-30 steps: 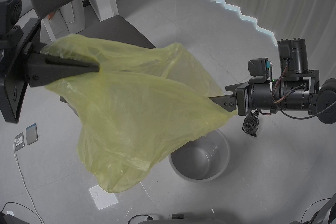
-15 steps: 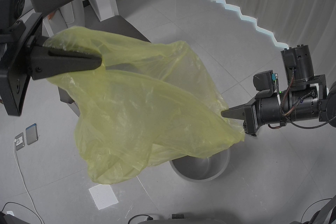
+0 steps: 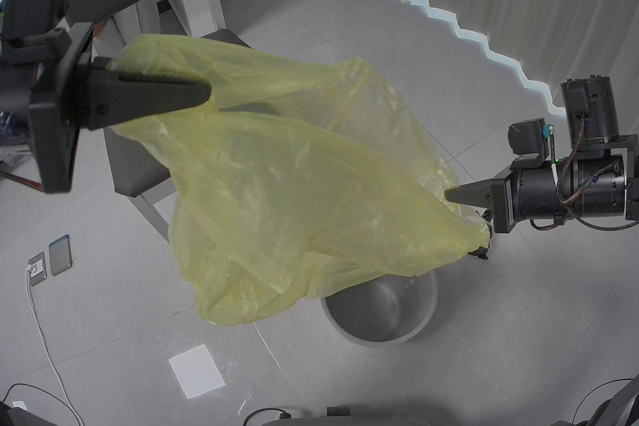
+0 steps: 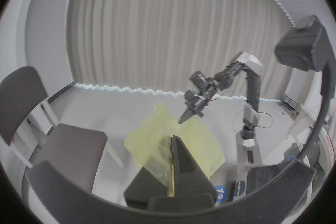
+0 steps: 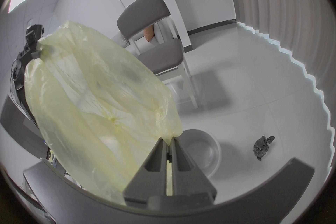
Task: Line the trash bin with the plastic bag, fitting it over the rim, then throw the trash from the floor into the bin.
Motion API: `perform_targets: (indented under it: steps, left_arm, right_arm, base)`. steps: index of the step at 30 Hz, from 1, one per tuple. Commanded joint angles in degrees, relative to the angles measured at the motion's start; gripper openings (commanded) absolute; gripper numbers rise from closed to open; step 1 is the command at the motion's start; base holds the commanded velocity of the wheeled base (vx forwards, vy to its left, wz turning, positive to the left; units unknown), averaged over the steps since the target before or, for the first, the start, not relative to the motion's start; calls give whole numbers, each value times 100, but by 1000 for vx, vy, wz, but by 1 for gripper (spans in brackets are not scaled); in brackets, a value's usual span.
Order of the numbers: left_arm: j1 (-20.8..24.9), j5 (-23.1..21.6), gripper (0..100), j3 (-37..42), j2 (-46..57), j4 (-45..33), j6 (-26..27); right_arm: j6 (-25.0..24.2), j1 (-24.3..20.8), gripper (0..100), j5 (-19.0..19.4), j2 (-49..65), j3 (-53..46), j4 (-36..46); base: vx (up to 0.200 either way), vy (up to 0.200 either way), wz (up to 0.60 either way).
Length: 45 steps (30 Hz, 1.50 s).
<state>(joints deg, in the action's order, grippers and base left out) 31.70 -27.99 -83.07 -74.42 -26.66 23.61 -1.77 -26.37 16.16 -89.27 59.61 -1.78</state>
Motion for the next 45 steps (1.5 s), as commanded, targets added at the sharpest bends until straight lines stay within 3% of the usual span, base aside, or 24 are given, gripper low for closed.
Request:
perform_targets:
  steps: [1, 3, 5, 6, 7, 8, 15, 19, 38, 45]
  left_arm:
    - [390, 953, 0, 766, 139, 908, -850]
    - [953, 1718, 0, 1328, 244, 1638, -1649]
    - [1137, 2052, 0, 1565, 279, 1875, -1904]
    - [1427, 2711, 0, 2066, 314, 2262, -2344]
    - [1436, 2755, 0, 2110, 314, 2288, -2370]
    - [1559, 3124, 0, 2682, 376, 2587, -2678]
    - [1480, 3203, 0, 4211, 569, 3817, -3513]
    - [1436, 3221, 0, 4730, -134, 4767, -4102]
    - [1181, 3256, 0, 4914, -3315, 8564, -5077]
    - [1199, 3247, 0, 4694, -4344, 9144, -5051]
  right_arm:
    - [10, 237, 0, -8, 270, 15, 152]
    - [10, 317, 0, -17, 270, -29, 178]
    - [10, 334, 0, -17, 261, -37, 178]
    - [10, 404, 0, -34, 252, -64, 178]
    - [19, 413, 0, -34, 252, -73, 178]
    - [19, 501, 0, -52, 252, -152, 178]
    - [449, 791, 0, -263, 208, -749, 108]
    - [432, 791, 0, -483, 85, -987, 2]
    - [484, 1020, 0, -500, -697, -1039, -385]
    - [625, 1231, 0, -483, -1110, -1048, -701]
  base:
    - [0, 0, 0]
    - [0, 0, 0]
    - [0, 0, 0]
    - [0, 0, 0]
    - [0, 0, 0]
    - [0, 0, 0]
    - [0, 0, 0]
    - [0, 0, 0]
    - [0, 0, 0]
    - [0, 0, 0]
